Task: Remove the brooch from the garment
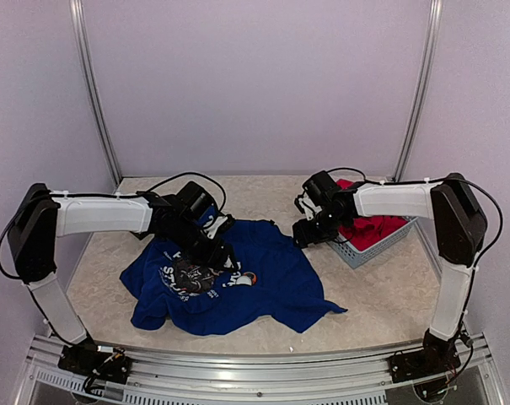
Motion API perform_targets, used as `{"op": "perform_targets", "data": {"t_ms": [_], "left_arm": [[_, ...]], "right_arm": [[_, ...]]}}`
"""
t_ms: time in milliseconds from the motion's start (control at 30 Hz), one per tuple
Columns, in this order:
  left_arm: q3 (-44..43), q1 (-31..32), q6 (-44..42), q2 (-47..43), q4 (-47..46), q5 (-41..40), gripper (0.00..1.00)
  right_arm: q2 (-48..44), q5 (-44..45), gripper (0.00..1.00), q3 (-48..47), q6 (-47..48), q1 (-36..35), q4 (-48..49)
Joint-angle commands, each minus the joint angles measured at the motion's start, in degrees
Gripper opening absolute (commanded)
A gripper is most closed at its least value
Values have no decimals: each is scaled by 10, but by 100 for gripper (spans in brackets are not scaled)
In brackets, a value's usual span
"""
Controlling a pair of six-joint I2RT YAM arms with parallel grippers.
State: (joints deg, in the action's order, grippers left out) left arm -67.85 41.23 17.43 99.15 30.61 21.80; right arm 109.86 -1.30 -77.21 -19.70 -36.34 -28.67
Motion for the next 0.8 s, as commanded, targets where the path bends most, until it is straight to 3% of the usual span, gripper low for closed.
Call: {"op": "perform_targets", "data": {"t_ms": [0, 567, 767], "left_arm": [[1, 6, -47, 31, -2, 20, 68], [65, 38, -29, 57, -34, 87, 60], [65, 62, -27, 69, -23, 67, 47]], "right_arm": [[30, 22, 62, -37, 44, 5, 1], [90, -34, 49, -82, 67, 11, 2], [102, -52, 42, -86, 59, 11, 11]]}}
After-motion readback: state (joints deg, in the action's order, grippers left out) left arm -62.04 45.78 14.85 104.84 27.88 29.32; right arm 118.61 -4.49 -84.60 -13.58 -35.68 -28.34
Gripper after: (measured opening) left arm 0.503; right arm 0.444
